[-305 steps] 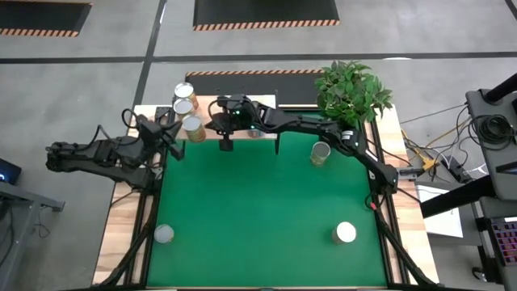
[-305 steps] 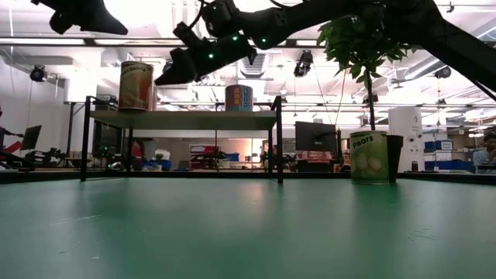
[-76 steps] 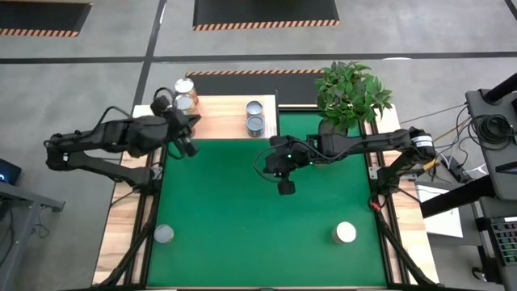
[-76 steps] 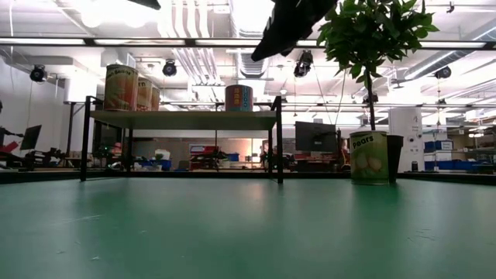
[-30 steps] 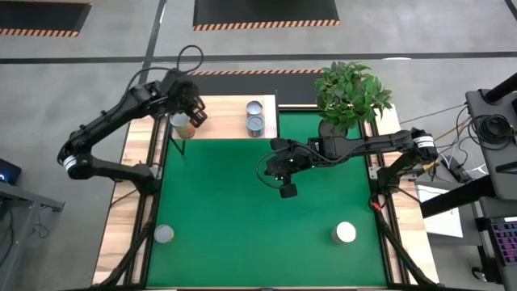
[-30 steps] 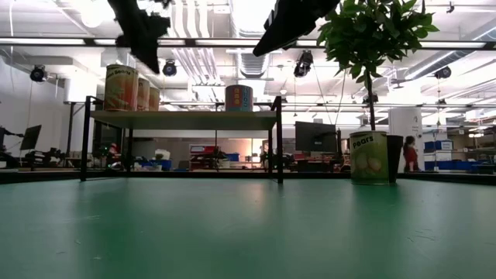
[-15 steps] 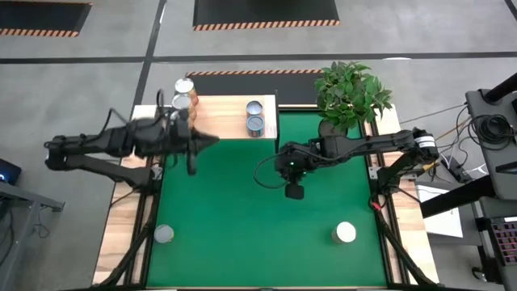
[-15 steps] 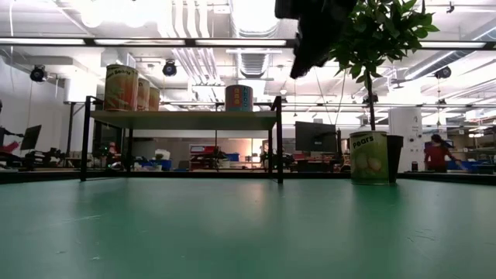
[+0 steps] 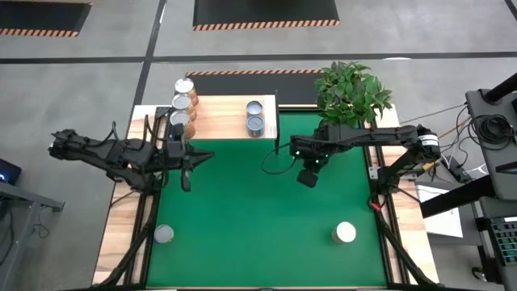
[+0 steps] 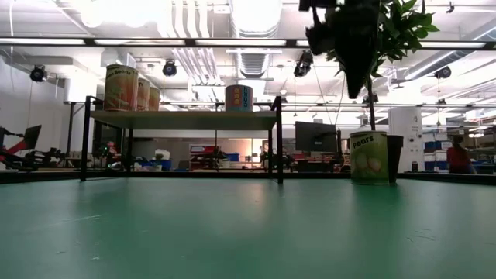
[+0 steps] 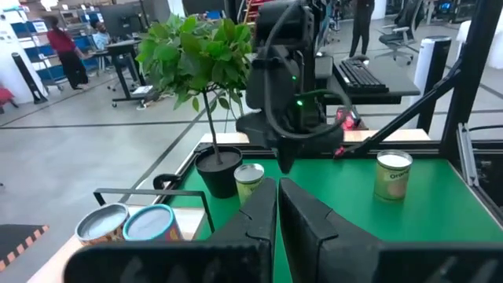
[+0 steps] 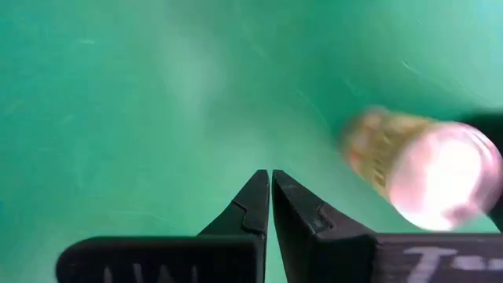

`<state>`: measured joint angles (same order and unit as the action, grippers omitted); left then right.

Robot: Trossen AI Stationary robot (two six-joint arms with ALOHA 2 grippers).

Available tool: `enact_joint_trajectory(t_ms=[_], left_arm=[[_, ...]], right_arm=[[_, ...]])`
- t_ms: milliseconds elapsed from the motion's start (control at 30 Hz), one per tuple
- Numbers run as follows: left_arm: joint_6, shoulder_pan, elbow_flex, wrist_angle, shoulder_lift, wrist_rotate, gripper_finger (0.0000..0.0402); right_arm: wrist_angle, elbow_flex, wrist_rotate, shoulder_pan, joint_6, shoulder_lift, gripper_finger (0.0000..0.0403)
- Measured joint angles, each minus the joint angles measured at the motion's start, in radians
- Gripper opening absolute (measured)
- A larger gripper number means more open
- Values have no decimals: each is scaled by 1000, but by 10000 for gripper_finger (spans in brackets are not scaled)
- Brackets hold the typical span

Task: Pick and place cans onto a shelf
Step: Put the top right light green can on the shelf

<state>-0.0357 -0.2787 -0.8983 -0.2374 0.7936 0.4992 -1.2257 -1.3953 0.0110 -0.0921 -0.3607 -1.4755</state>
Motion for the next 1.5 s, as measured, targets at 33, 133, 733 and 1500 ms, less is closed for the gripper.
enact_joint_trajectory(t_ms=[33,133,733,1500], left_arm=[[0,0,5,1,0,0,0],[0,0,31,3,0,0,0],[-53,0,53,27,-11,68,0],[-53,1,54,12,-11,70,0]], right_arm=[[-14,2,-9,-11,-15,2,9],[-39,14,-44,-38,-44,8,9],[-39,123,-190,-231,-235,28,97],[127,296,-187,-231,-348,28,379]])
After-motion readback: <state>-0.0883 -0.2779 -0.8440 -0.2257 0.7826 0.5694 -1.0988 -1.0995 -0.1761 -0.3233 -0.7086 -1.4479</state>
